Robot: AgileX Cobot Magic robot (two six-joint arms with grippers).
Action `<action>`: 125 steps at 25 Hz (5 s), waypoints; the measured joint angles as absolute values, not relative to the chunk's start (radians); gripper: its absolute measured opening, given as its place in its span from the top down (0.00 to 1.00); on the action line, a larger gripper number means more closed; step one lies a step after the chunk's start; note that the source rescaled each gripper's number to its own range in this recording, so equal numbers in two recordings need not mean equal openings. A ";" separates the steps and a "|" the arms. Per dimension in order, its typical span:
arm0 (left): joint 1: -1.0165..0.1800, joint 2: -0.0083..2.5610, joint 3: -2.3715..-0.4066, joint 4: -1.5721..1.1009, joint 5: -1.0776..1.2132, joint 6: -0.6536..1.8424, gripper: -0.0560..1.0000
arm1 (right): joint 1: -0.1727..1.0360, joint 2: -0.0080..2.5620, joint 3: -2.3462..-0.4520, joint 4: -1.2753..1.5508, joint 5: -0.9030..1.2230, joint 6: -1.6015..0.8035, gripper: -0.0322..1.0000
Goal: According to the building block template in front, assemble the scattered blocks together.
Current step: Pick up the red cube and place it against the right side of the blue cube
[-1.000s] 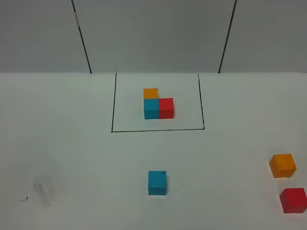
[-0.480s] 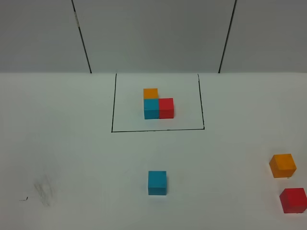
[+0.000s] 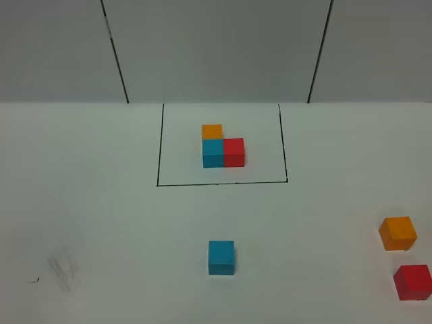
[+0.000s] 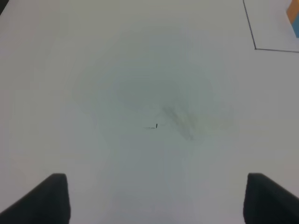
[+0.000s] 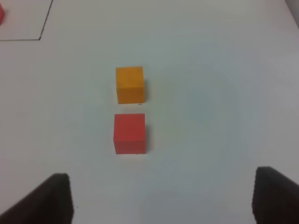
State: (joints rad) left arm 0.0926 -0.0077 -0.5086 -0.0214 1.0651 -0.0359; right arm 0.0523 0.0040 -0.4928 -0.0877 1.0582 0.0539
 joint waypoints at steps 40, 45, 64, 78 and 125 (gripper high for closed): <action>0.093 -0.008 -0.509 -0.021 1.067 -0.036 0.27 | 0.052 1.334 -1.164 -0.054 1.064 0.082 0.37; 0.093 -0.008 -0.509 -0.021 1.067 -0.036 0.27 | 0.052 1.365 -1.161 0.007 1.047 0.085 0.37; 0.093 -0.008 -0.509 -0.021 1.067 -0.036 0.27 | 0.052 1.372 -0.764 -0.011 0.750 0.074 0.37; 0.093 -0.008 -0.509 -0.021 1.067 -0.036 0.27 | 0.052 1.533 -0.752 0.030 0.674 0.066 0.37; 0.093 -0.008 -0.509 -0.021 1.067 -0.036 0.27 | 0.052 1.684 -0.752 0.057 0.609 0.000 0.96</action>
State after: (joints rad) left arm 0.0926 -0.0077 -0.5086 -0.0214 1.0671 -0.0359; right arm 0.0523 1.6839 -0.7525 0.0569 0.6085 0.0000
